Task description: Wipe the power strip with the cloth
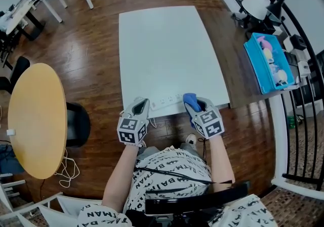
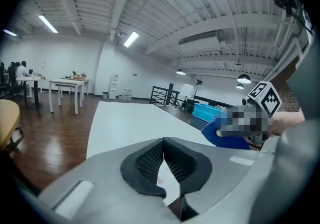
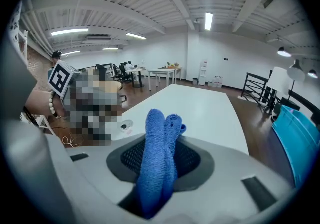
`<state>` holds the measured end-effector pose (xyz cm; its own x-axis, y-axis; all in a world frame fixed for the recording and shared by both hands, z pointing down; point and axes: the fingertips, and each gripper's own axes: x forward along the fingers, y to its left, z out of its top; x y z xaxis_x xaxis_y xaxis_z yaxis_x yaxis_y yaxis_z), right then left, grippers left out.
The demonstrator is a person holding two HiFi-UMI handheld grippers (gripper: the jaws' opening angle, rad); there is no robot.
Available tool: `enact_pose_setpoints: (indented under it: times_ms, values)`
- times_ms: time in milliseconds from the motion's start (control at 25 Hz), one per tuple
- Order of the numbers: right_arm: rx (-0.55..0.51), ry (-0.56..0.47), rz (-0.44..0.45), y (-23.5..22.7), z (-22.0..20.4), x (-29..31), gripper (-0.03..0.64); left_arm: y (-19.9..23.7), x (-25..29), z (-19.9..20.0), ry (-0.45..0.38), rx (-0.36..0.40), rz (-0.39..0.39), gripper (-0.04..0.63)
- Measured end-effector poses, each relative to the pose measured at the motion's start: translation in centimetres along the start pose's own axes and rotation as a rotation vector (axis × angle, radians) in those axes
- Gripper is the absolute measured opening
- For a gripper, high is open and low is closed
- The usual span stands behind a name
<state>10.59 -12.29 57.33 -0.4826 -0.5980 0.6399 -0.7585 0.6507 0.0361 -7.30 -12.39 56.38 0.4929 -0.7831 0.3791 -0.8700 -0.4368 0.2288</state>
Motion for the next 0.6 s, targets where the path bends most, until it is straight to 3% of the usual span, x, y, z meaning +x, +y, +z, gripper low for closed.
enact_pose_setpoints:
  times_ms: [200,600]
  values:
    - [0.013,-0.012,0.005,0.5,0.0,-0.4,0.135,-1.4,-0.2,0.2,-0.018,-0.03,-0.011,-0.014]
    - [0.02,-0.015,-0.001,0.6,0.0,-0.9,0.135,-2.5,-0.1,0.4,-0.021,-0.018,-0.022,-0.015]
